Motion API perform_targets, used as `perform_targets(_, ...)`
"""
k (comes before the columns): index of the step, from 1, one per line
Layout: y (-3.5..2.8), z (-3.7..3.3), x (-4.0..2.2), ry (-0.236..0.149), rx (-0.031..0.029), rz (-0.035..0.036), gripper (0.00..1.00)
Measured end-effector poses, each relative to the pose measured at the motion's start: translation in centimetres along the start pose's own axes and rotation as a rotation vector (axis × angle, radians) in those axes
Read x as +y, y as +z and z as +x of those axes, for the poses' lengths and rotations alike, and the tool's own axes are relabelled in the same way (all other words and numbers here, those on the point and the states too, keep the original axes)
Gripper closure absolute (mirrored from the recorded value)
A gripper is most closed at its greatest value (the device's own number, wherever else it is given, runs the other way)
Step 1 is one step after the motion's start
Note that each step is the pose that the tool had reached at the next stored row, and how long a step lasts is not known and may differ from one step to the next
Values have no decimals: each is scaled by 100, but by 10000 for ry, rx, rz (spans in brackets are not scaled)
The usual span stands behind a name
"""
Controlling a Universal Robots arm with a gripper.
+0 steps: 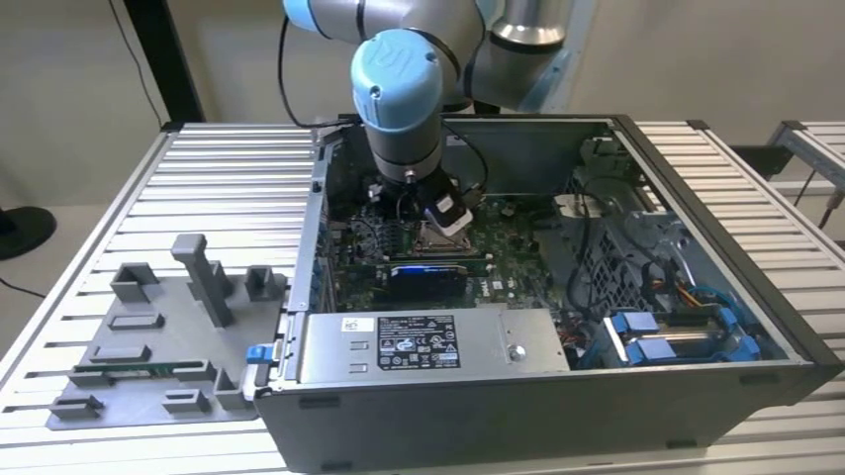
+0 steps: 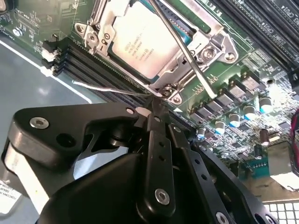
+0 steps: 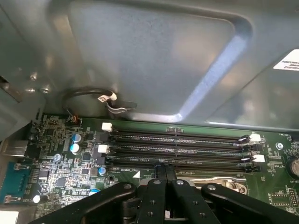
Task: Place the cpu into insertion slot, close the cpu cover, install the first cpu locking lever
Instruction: 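Install the first cpu locking lever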
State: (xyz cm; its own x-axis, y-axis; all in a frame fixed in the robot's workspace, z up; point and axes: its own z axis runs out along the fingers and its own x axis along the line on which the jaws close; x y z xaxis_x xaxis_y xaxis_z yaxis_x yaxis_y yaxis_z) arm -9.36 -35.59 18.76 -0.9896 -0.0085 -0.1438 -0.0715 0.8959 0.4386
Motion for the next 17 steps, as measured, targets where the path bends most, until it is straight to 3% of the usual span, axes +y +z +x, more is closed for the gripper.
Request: perform_targets(17,50,-112,-22,-93,46,-15,100)
